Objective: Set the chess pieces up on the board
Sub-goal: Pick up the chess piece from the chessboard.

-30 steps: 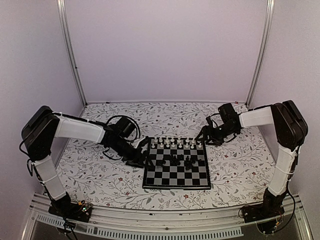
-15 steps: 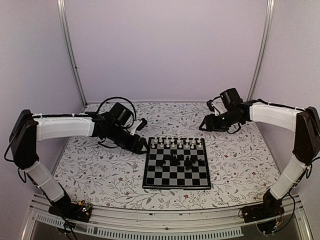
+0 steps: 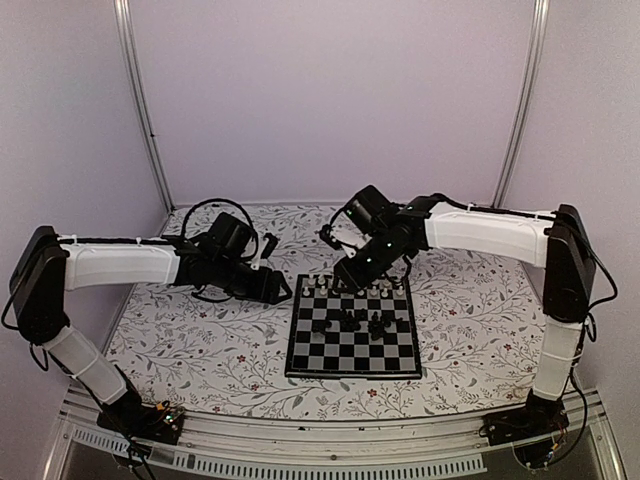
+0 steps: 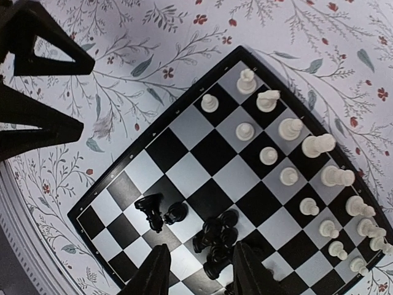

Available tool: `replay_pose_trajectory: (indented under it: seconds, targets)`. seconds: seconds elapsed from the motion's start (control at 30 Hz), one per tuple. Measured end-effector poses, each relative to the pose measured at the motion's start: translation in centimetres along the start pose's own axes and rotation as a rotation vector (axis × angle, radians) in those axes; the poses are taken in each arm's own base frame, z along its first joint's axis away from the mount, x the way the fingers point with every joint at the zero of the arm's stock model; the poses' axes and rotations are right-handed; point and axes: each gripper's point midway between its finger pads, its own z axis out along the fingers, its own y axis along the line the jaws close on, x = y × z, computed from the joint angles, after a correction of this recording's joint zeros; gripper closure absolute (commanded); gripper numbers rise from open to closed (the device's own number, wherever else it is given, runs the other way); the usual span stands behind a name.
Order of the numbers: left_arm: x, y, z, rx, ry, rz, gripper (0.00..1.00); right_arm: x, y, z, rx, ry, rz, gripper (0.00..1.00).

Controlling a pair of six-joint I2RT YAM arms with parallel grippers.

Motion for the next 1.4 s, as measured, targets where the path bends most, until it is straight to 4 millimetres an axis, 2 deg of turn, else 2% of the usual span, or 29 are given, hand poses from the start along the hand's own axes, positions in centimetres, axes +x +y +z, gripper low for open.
replay_pose_trajectory:
  seconds: [0.17, 0.43, 0.77, 1.13, 1.4]
  targets:
    - [-0.6, 0.1, 0.0, 0.007, -0.023, -0.009, 0.29, 1.0, 2.0, 3.1, 0.008, 0.099, -0.061, 0.6]
    - [-0.7, 0.4, -0.1, 0.006, -0.029, -0.017, 0.28, 2.5, 1.6, 5.5, 0.023, 0.194, -0.064, 0.57]
    - [-0.7, 0.4, -0.1, 0.016, -0.025, -0.023, 0.29, 3.7, 1.5, 6.5, 0.017, 0.24, -0.076, 0.59]
    - [0.1, 0.7, 0.1, 0.011, -0.01, -0.034, 0.29, 3.5, 2.3, 6.7, 0.005, 0.235, -0.099, 0.59]
    - [0.1, 0.7, 0.1, 0.011, -0.01, -0.036, 0.28, 2.8, 2.8, 6.5, -0.003, 0.212, -0.116, 0.64]
